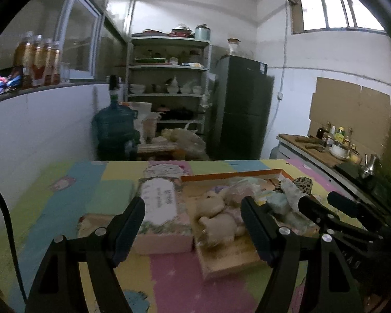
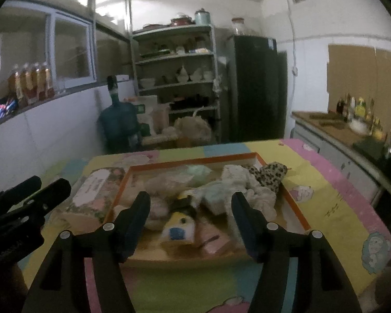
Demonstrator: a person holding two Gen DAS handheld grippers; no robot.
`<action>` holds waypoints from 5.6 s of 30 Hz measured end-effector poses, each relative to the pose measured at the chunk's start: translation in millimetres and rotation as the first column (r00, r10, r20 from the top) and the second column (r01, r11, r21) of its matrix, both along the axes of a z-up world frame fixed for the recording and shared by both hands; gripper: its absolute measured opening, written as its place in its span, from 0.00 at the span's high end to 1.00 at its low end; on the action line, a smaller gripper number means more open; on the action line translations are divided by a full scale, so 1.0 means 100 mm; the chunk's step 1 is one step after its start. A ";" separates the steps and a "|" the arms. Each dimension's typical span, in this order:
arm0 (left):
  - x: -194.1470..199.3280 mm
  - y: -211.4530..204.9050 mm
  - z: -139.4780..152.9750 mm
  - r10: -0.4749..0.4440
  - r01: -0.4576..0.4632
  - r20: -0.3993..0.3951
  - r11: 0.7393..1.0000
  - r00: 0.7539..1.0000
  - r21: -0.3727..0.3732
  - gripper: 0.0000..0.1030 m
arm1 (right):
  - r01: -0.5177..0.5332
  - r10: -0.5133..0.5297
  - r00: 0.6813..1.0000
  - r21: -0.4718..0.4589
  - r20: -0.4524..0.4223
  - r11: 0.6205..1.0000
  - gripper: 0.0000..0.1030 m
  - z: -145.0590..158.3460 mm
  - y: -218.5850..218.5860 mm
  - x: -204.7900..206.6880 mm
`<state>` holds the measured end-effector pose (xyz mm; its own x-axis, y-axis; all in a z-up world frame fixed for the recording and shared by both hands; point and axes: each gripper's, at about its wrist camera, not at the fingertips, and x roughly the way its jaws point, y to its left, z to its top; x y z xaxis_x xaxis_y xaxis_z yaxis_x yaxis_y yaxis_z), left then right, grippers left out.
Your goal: Organize soft objects
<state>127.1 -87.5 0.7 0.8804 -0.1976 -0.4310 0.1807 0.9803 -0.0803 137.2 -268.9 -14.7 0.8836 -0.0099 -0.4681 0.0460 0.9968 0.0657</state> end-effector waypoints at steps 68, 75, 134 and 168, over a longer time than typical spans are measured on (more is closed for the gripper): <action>-1.17 0.57 -0.14 0.130 -0.131 0.059 0.991 0.990 0.017 0.27 | 0.011 -0.002 0.988 -0.060 0.152 0.998 0.28 -0.01 0.82 -1.26; -1.18 0.57 -0.14 0.130 -0.131 0.060 0.991 0.990 0.015 0.27 | 0.011 -0.002 0.988 -0.059 0.152 0.998 0.28 -0.01 0.82 -1.26; -1.19 0.60 -0.14 0.132 -0.133 0.059 0.991 0.989 0.012 0.27 | 0.012 -0.002 0.988 -0.061 0.154 0.998 0.28 -0.01 0.84 -1.27; -1.22 0.62 -0.14 0.134 -0.135 0.065 0.991 0.989 0.014 0.27 | 0.011 -0.001 0.987 -0.063 0.158 0.998 0.28 -0.01 0.86 -1.24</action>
<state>4.9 -25.6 -13.6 0.9244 -0.0685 -0.3753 0.0515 0.9972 -0.0551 13.1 -182.6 -15.7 0.9462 -0.0406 -0.3209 0.0462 0.9989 0.0097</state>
